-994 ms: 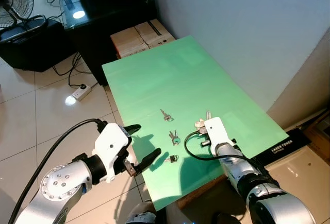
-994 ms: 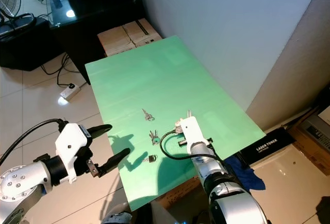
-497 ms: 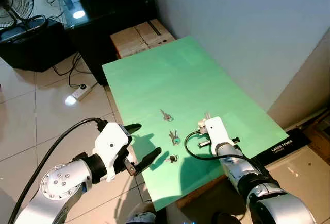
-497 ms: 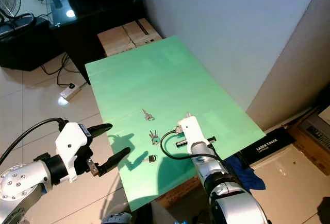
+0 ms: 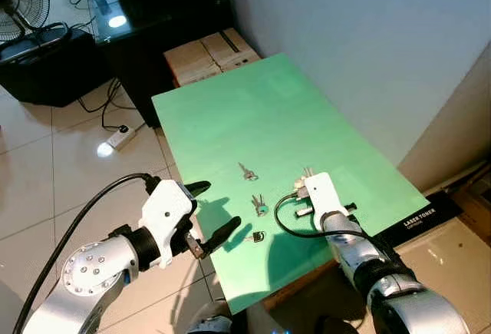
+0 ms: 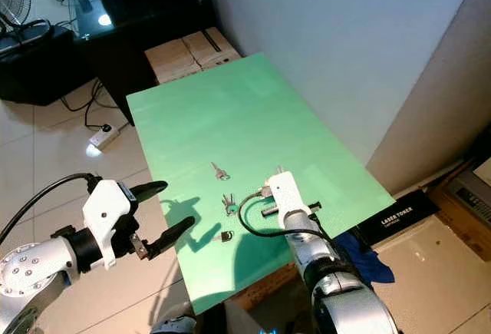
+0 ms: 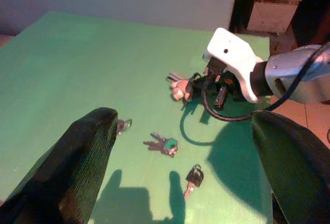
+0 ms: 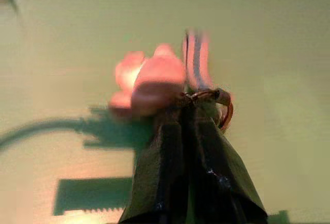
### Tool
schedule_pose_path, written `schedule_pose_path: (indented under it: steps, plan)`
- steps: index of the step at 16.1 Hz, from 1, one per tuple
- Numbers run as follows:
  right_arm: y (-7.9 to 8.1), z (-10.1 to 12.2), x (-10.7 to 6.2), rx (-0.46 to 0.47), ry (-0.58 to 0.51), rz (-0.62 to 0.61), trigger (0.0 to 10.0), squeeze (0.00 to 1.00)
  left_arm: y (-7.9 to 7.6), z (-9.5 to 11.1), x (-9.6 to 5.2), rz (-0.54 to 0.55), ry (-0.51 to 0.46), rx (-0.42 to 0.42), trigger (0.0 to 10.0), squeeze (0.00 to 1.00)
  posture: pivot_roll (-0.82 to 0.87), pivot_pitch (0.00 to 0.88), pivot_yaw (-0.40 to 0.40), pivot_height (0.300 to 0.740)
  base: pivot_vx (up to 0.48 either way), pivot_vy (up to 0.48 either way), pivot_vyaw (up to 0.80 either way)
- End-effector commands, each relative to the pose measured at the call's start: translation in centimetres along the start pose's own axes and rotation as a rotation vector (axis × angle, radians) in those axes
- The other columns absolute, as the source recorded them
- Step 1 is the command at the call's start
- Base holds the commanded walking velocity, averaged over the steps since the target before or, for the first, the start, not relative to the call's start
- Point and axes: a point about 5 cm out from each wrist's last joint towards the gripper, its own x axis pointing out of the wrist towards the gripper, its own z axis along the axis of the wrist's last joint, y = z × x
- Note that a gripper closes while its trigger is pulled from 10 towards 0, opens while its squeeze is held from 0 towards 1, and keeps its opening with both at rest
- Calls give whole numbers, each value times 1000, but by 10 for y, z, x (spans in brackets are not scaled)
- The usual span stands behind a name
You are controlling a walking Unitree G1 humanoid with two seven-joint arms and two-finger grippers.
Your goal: Hang keys on a hook
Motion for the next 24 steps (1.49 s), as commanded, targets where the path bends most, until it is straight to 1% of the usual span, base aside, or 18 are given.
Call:
schedule_pose_path:
  steps: [1,3,6,8,9,10,11,12,13,14,15,16,17,19,20,21,23,24]
  plan:
    - [6,13,-3,52,-92,28,0,0,0,-2,1,11,4,8,10000,0,187,107,96,740,0,0,0]
    - [13,15,-17,73,-154,72,0,0,1,-2,4,21,-9,8,10000,0,165,83,86,740,0,0,0]
    - [17,17,-32,66,-180,105,0,0,1,-3,9,17,-20,11,10000,0,135,57,85,740,0,0,0]
    - [12,26,-42,24,-203,104,0,0,4,-4,16,-1,-33,22,10000,0,93,29,91,740,0,0,0]
    - [6,30,-45,35,-204,89,0,0,5,-4,18,-8,-37,29,10000,0,73,16,89,740,0,0,0]
    - [3,30,-49,44,-187,81,0,0,5,-5,20,-14,-40,36,10000,0,65,8,87,740,0,0,0]
    - [1,21,-50,19,-99,105,0,0,5,-6,22,-26,-35,50,10000,0,53,0,85,740,0,0,0]
    - [0,9,-52,-66,-29,143,2902,0,6,-7,23,-29,-38,53,10000,0,48,0,85,740,0,0,0]
    - [-13,4,-52,-103,-13,70,3333,0,6,-7,25,-27,-44,55,10000,0,47,0,85,740,0,0,0]
    - [-25,4,-52,-110,-13,-8,1961,0,7,-7,26,-26,-49,57,10000,0,47,0,85,740,0,0,0]
    - [-37,10,-52,-87,-40,-58,2157,0,8,-7,27,-15,-60,56,10000,0,43,0,86,740,0,0,0]
    - [-45,20,-54,-76,-97,-95,0,0,9,-7,28,14,-69,51,10000,0,32,0,86,740,0,0,0]
    - [-47,26,-57,-73,-128,-98,0,0,11,-9,28,51,-68,50,10000,0,28,0,82,740,0,0,0]
    - [-45,53,-67,-45,-279,-85,0,0,21,-7,30,226,-128,25,10000,0,19,0,63,740,0,0,0]
    - [-37,69,-75,15,-381,-41,6588,0,26,-3,27,308,-182,-24,10000,0,21,0,56,740,0,0,0]
    - [-31,81,-81,77,-428,-12,10000,0,27,2,21,365,-239,-79,10000,0,22,0,46,740,0,0,0]
    - [-23,92,-86,74,-472,24,10000,0,25,5,15,404,-288,-127,10000,0,25,0,39,740,0,0,400]
    - [-10,106,-91,49,-534,86,10000,0,13,3,9,363,-280,-111,10000,0,29,0,26,740,0,0,800]
